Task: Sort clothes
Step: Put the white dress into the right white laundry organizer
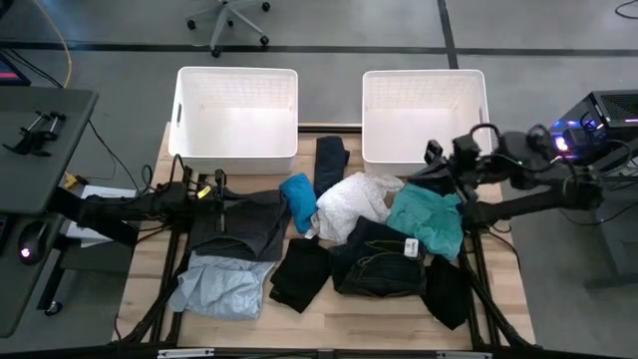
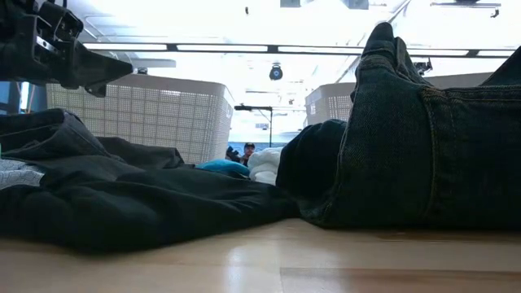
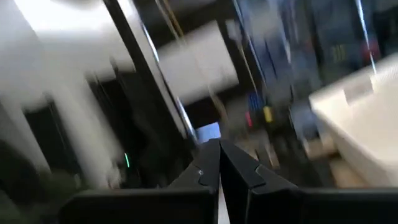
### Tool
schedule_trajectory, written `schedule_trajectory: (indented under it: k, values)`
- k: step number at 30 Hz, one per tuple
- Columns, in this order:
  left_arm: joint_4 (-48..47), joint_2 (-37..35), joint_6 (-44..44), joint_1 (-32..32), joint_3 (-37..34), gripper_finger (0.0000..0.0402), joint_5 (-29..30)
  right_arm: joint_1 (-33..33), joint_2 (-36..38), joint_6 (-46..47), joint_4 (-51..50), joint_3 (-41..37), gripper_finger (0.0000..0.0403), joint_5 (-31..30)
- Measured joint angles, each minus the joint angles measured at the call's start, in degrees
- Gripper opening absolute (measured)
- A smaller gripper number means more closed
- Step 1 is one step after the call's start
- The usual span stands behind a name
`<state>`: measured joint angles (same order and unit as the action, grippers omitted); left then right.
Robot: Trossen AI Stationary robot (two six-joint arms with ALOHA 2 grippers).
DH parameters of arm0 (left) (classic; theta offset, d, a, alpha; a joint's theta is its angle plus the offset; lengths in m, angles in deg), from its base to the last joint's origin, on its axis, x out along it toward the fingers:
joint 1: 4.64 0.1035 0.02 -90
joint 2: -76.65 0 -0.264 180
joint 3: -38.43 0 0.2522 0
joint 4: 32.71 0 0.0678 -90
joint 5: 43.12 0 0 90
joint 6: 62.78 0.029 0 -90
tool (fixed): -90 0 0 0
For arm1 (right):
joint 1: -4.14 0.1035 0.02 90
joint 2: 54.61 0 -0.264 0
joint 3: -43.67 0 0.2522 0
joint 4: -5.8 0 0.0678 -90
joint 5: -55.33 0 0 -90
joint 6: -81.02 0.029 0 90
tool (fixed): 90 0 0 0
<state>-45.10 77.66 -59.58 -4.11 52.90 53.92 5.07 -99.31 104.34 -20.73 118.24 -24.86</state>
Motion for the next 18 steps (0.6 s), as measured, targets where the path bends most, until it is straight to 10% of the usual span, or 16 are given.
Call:
schedule_trajectory:
  k: [7,18]
  values:
    - [0.31,0.0,-4.38,0.02,0.0,0.0001,1.91,-0.02,-13.12,-4.18,-31.41,18.27,0.0021,0.22]
    - [0.31,0.0,-2.29,0.02,0.0,0.0001,1.91,0.62,-32.37,3.35,-39.16,26.9,0.0181,-0.32]
